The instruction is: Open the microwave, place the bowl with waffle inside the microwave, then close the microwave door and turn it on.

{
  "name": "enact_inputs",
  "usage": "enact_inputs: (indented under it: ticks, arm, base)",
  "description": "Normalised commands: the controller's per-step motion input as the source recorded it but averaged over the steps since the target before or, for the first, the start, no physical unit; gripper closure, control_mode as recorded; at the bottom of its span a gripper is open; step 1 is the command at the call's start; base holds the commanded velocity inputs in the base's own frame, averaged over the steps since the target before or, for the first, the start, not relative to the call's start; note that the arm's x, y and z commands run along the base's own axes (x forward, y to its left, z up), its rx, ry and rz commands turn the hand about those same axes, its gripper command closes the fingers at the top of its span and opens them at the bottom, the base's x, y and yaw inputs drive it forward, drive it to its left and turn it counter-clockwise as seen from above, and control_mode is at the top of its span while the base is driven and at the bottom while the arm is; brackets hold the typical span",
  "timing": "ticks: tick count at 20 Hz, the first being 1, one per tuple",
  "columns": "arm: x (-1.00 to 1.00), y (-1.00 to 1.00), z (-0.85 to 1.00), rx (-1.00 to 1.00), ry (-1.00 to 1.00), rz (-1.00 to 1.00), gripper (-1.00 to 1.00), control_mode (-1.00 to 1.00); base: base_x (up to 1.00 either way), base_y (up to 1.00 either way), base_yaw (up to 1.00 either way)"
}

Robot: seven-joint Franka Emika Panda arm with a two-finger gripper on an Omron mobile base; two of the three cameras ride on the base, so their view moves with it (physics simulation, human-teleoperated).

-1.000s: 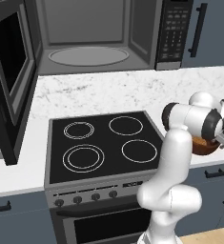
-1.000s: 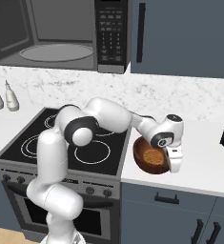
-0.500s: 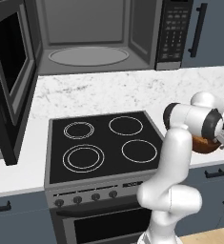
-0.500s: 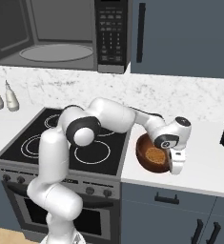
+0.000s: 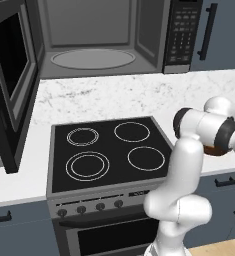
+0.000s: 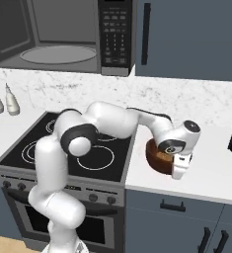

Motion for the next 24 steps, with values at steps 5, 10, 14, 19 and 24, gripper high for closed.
enact_inputs:
  ticks: [5,10,14,19,24]
  arm:
    - [-0.7,0.57,0.45,0.0,-0.43,0.0,1.0,-1.0]
    - [-0.72,0.78,0.49,-0.02,-0.41,0.0,1.0,-1.0]
    - [-0.62,0.96,0.71,-0.01,-0.15,-0.01,1.0,-1.0]
    - [-0.37,0.97,0.9,-0.06,0.09,0.0,1.0,-1.0]
    - [-0.19,0.99,0.94,-0.08,0.3,0.0,1.0,-1.0]
  base:
    - [0.0,0.0,0.0]
    - [0.0,0.0,0.0]
    - [0.0,0.0,0.0]
    - [0.0,0.0,0.0]
    - [0.0,0.0,0.0]
